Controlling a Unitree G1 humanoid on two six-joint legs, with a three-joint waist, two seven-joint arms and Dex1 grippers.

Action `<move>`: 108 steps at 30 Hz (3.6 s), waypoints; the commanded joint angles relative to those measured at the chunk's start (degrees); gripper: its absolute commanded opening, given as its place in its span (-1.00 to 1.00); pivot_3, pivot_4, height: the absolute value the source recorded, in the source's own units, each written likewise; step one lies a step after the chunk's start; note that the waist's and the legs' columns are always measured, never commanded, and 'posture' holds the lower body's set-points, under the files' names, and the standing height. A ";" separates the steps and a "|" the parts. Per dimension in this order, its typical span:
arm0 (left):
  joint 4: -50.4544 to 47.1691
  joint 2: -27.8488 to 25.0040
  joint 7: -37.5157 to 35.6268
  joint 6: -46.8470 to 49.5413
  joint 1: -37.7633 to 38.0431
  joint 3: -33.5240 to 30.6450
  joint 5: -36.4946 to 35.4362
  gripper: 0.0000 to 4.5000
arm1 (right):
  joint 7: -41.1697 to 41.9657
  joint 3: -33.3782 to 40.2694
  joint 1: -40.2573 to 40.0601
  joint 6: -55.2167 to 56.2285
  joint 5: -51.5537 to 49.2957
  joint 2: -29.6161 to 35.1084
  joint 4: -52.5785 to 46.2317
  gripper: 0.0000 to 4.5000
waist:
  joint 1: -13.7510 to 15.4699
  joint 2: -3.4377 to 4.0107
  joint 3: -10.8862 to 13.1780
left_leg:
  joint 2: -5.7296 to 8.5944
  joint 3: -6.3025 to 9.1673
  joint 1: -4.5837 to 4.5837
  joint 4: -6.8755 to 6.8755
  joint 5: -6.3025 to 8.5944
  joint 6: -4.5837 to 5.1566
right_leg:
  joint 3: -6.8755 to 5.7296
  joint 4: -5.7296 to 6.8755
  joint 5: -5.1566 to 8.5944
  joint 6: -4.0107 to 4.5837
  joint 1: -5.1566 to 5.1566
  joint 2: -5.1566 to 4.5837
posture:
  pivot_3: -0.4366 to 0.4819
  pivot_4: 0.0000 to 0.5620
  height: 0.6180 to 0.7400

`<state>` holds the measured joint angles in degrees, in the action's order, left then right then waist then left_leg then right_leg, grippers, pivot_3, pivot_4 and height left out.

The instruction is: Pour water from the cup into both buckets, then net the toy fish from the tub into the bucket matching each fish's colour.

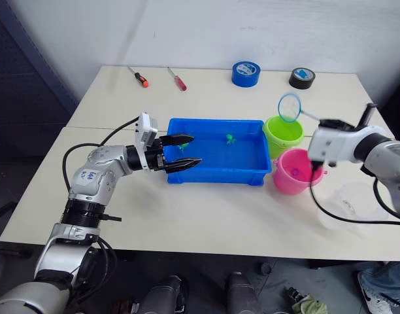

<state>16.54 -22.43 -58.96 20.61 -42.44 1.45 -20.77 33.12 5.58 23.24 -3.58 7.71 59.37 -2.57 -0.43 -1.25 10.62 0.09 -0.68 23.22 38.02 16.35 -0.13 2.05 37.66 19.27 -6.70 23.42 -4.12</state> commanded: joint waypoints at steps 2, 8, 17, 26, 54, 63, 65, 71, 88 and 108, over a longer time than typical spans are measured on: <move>-2.74 -2.76 -0.48 0.73 1.61 -1.84 -1.07 0.99 | 5.59 7.83 1.88 -33.78 -27.80 -7.69 -17.96 -1.00 | 0.11 0.02 -0.01 | -0.04 0.06 0.00 0.01 0.00 -0.03 | -0.03 0.14 0.00 0.00 0.03 -0.02 | -0.05 -0.47 1.00; -8.27 -4.84 0.77 3.48 5.91 -2.75 -2.04 0.99 | 1.13 8.69 2.29 -57.28 -42.47 -15.49 -25.21 -1.00 | 0.29 0.02 -0.01 | 0.04 0.36 0.03 -0.01 0.09 0.09 | 0.04 0.04 0.00 0.01 -0.04 -0.25 | -0.05 -0.47 1.00; -14.79 -6.82 5.90 5.55 10.44 -5.76 -2.78 0.99 | -5.11 4.84 2.74 -62.04 -40.08 -21.74 -14.06 -1.00 | 0.20 0.02 -0.01 | 0.22 0.38 0.09 -0.01 0.27 0.40 | -0.01 0.02 0.00 0.01 -0.02 -0.38 | -0.05 -0.47 1.00; -17.17 -7.12 8.63 6.57 11.42 -6.49 -3.35 0.99 | -5.74 0.10 7.95 -52.03 -33.81 -25.24 -2.15 -1.00 | 0.10 0.02 -0.01 | 0.18 0.21 0.07 -0.01 0.25 0.38 | -0.15 0.09 0.00 0.01 0.07 -0.29 | -0.05 -0.47 1.00; -9.15 -1.24 3.68 5.76 4.58 -0.87 -4.12 0.99 | -6.37 10.70 -8.61 -43.86 -32.21 -23.62 -31.84 -1.00 | 0.29 0.02 -0.01 | 0.18 0.20 0.06 -0.04 0.26 0.39 | -0.18 0.06 0.00 0.00 0.06 -0.25 | -0.05 -0.47 1.00; -2.50 3.09 1.13 1.48 -0.03 2.15 -2.49 0.99 | -5.05 17.70 -10.58 -41.81 -27.24 -10.86 -29.23 -1.00 | 0.38 0.02 -0.01 | 0.21 0.20 0.07 -0.02 0.26 0.42 | -0.19 -0.01 0.00 0.00 0.01 -0.25 | -0.05 -0.47 1.00; -2.57 3.63 1.27 1.37 0.02 2.16 -2.49 0.99 | -4.28 14.73 -11.88 -35.64 -21.66 -6.84 -25.59 -1.00 | 0.39 0.02 -0.01 | 0.19 0.20 0.07 -0.04 0.26 0.41 | -0.17 -0.01 0.00 0.00 0.02 -0.22 | -0.05 -0.47 1.00; -3.21 3.30 1.53 1.40 0.79 1.52 -2.28 0.99 | -4.66 4.68 -12.32 -17.38 -5.18 2.79 -14.74 -1.00 | 0.21 0.02 -0.01 | 0.17 0.07 0.04 -0.04 0.24 0.42 | -0.08 -0.01 0.00 0.00 0.04 -0.15 | -0.05 -0.47 1.00; -7.24 -0.66 4.19 2.39 5.45 -1.21 -2.51 0.99 | -0.07 1.93 -0.68 -1.97 -2.72 1.33 -2.48 -1.00 | 0.19 0.02 -0.01 | 0.11 0.02 0.02 -0.01 0.02 0.03 | -0.03 0.01 0.00 0.00 0.04 -0.09 | -0.05 -0.47 1.00; -26.01 -10.82 14.05 10.48 24.70 -14.74 -7.15 0.99 | 7.78 -15.59 9.87 -36.54 -24.26 -21.76 -4.07 -1.00 | 0.11 0.02 -0.01 | 0.18 0.40 0.07 -0.04 0.25 0.36 | -0.01 -0.04 0.01 0.02 -0.01 -0.40 | -0.05 -0.47 1.00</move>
<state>-6.56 -32.65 -45.69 31.08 -17.65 -11.78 -26.77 40.11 -9.03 32.02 -42.41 -17.56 38.68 -8.15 -0.32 -1.24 10.60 0.27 -0.28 23.27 37.97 16.60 0.23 2.02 37.63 19.28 -6.68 23.40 -4.51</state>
